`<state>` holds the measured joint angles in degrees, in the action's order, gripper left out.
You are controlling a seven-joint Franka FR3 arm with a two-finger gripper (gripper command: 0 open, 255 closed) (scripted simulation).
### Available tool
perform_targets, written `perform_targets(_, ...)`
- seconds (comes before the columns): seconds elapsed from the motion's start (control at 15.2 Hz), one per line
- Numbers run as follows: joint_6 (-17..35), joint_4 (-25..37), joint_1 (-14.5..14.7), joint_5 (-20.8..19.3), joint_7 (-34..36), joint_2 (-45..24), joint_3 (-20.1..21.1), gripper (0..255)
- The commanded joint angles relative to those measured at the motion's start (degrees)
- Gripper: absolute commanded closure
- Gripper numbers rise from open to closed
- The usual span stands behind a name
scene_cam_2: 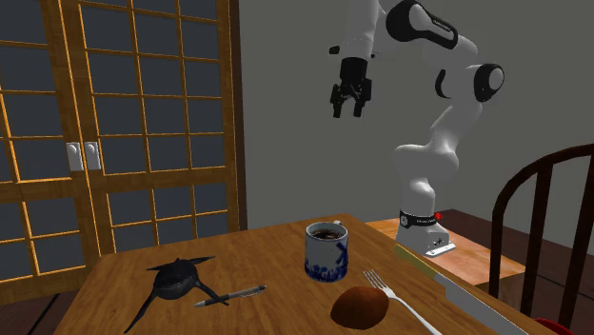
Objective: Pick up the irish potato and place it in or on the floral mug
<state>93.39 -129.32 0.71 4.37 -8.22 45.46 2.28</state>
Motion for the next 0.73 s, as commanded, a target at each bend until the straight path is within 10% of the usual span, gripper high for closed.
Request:
perform_targets(0.0, 0.0, 0.0, 0.0, 0.0, 0.0, 0.0, 0.0, 0)
perform_targets(0.66, 11.23, -3.99, 1.42, 4.1, 13.8, -8.01, 12.71, 0)
